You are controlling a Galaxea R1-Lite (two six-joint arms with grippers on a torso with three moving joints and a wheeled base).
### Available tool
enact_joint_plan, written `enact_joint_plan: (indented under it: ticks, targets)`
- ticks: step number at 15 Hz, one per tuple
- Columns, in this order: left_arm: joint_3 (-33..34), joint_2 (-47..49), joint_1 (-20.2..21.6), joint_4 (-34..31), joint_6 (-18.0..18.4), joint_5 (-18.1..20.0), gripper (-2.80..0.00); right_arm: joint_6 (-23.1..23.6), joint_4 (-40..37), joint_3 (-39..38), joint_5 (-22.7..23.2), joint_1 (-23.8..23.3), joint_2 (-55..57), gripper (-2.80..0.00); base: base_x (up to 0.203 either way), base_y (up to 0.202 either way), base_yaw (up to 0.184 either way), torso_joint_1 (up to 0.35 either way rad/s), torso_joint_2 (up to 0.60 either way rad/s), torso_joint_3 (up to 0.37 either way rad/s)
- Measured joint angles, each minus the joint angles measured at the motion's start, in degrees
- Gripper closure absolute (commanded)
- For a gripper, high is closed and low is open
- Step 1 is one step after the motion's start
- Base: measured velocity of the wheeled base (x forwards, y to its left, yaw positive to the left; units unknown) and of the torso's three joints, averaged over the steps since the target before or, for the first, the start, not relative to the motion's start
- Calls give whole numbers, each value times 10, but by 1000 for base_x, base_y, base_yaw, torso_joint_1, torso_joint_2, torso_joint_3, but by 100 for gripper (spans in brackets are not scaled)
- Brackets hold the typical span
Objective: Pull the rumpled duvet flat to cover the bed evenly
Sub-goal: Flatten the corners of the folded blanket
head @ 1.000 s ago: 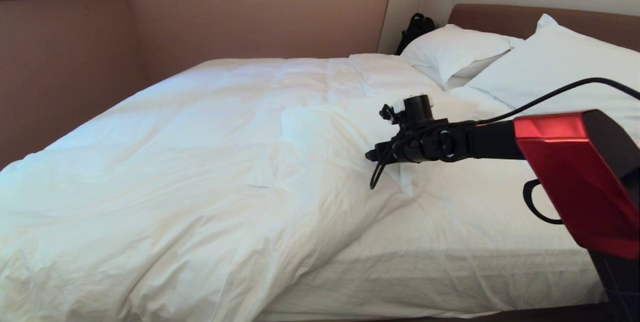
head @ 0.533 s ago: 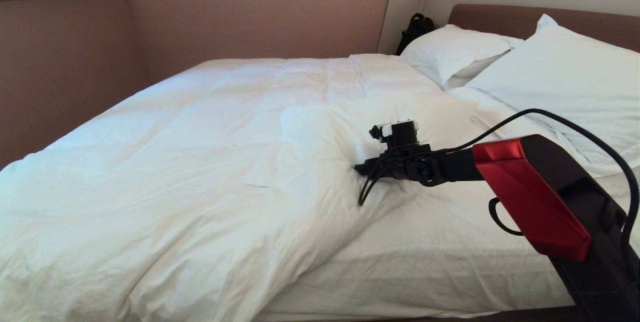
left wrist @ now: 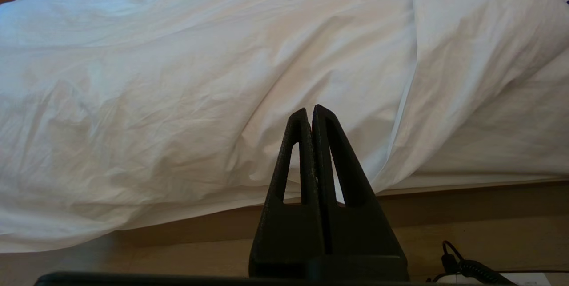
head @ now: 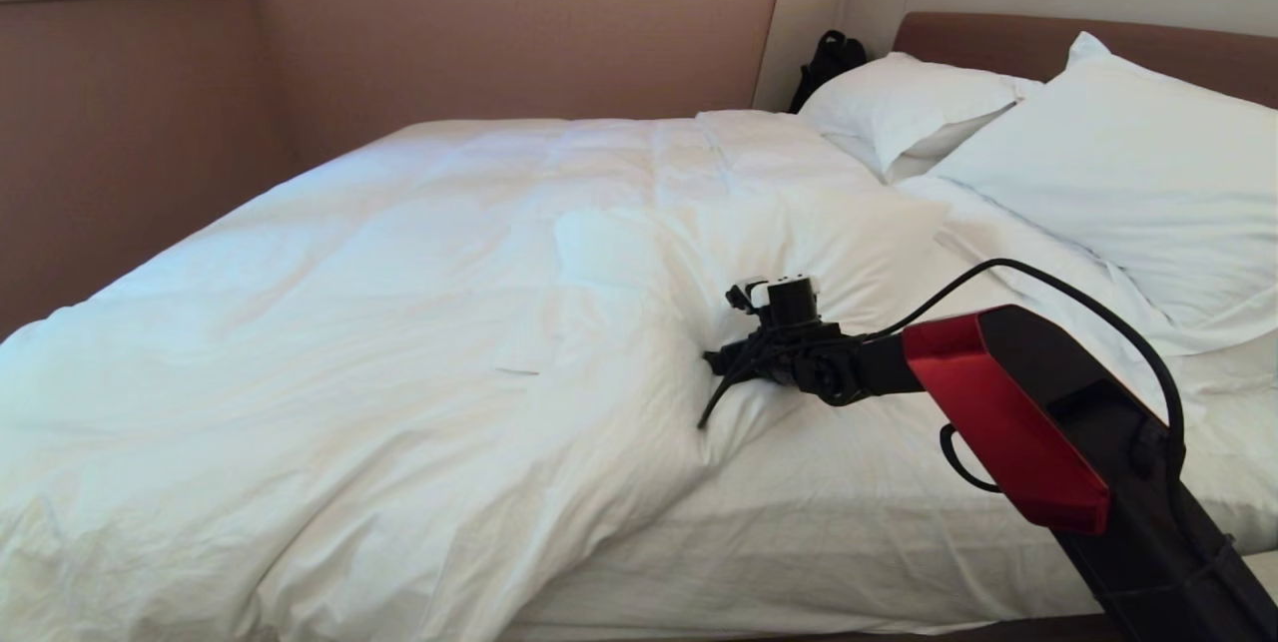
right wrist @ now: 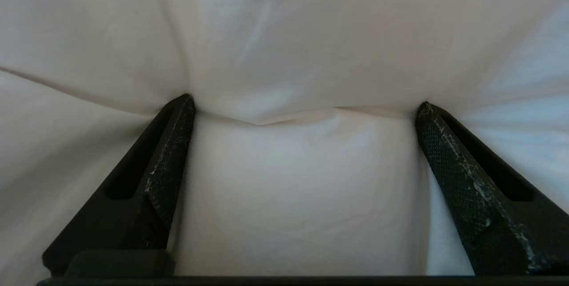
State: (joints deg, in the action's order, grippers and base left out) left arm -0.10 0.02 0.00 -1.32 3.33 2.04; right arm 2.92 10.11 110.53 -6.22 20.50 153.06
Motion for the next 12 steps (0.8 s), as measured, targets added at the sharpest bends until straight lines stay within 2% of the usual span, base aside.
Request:
enact_joint_plan:
  ticks: [1, 12]
  targets:
    - [0, 0, 0, 0, 0, 0, 0, 4, -1, 0, 0, -1, 3, 0, 0, 0, 0, 0, 0, 0]
    - [0, 0, 0, 0, 0, 0, 0, 9, -12, -10, -9, -8, -18, 0, 0, 0, 0, 0, 0, 0]
